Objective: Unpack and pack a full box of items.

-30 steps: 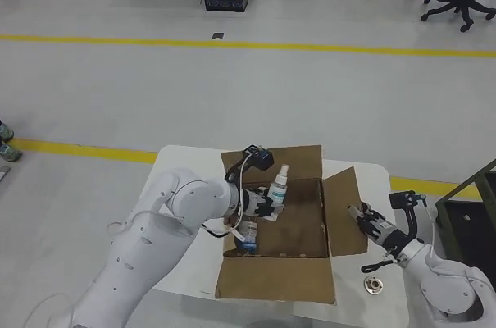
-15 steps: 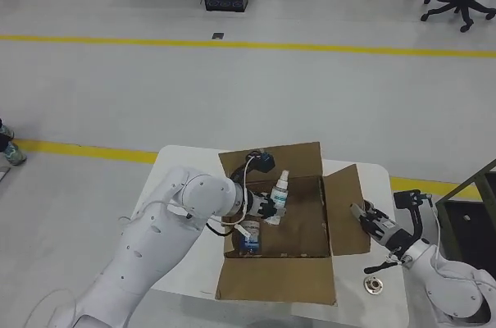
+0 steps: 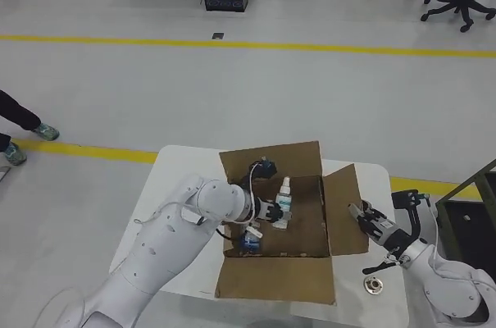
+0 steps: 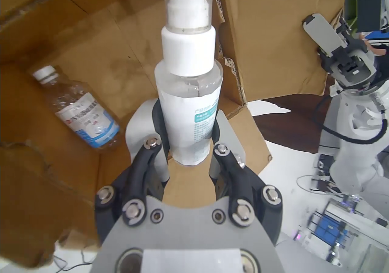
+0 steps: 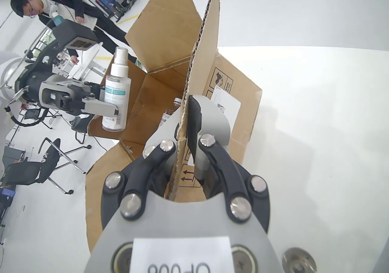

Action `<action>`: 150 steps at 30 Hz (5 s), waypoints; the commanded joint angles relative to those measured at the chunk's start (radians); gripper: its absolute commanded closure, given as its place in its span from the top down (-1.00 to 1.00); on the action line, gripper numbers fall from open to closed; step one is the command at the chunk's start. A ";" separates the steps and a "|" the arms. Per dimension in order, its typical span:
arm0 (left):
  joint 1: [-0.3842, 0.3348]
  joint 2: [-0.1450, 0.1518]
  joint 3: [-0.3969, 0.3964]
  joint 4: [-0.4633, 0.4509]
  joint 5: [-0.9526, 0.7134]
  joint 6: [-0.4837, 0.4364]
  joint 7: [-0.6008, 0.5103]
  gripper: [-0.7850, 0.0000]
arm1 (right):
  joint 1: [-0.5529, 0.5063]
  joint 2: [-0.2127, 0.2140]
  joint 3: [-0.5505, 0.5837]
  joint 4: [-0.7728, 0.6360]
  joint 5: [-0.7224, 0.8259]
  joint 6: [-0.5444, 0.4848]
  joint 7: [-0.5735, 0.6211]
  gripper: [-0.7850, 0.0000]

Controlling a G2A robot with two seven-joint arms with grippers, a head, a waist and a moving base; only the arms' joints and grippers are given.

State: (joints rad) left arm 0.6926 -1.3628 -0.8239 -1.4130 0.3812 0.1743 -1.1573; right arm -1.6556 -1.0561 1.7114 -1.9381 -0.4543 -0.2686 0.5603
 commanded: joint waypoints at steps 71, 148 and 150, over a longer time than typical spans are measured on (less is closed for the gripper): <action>-0.134 -0.142 0.161 0.590 -0.154 0.100 0.128 1.00 | 0.038 0.012 0.009 -0.009 0.058 -0.011 0.026 -1.00; 0.201 0.059 -0.196 -0.245 0.176 0.133 -0.002 1.00 | -0.094 0.074 0.123 -0.102 -0.741 -0.294 0.457 -1.00; 0.201 0.059 -0.196 -0.245 0.176 0.133 -0.002 1.00 | -0.074 0.078 0.095 -0.085 -0.734 -0.314 0.533 -1.00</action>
State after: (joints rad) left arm 0.8934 -1.3038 -1.0197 -1.6579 0.5576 0.3068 -1.1596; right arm -1.7401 -0.9796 1.8185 -2.0322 -1.1925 -0.5757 1.0485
